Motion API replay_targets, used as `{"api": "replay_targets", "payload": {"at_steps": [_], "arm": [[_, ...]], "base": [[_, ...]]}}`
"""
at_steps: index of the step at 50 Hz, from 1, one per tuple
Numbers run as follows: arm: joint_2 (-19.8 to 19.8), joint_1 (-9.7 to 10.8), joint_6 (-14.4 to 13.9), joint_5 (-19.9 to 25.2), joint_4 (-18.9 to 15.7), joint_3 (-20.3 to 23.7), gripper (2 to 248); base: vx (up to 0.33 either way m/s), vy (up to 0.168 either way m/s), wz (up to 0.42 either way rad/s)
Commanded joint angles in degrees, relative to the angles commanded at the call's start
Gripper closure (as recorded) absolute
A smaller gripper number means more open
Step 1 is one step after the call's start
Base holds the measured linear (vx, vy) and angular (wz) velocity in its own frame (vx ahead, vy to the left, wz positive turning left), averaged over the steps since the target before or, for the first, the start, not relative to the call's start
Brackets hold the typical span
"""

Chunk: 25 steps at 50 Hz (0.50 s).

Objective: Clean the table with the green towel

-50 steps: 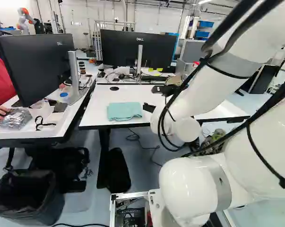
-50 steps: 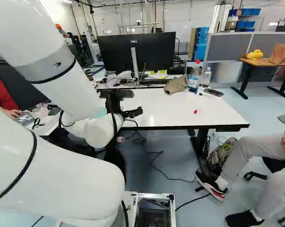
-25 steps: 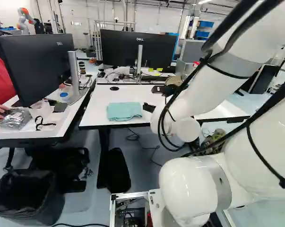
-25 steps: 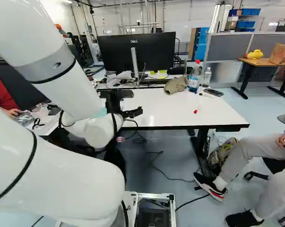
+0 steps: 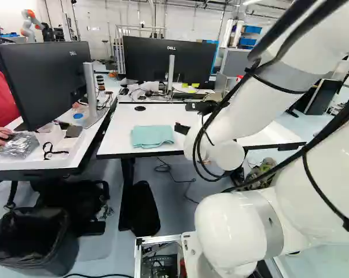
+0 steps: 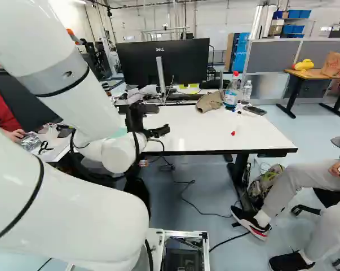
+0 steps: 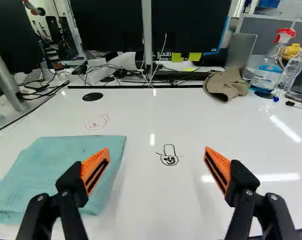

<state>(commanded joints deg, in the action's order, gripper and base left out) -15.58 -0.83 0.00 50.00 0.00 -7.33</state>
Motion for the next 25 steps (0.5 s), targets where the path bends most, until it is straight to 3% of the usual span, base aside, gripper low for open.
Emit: {"api": "replay_targets", "payload": {"at_steps": [25], "arm": [[2.08, -4.96, 0.0, 0.0, 0.0, -4.41, 3]], "base": [[0.0, 0.0, 0.0]]}}
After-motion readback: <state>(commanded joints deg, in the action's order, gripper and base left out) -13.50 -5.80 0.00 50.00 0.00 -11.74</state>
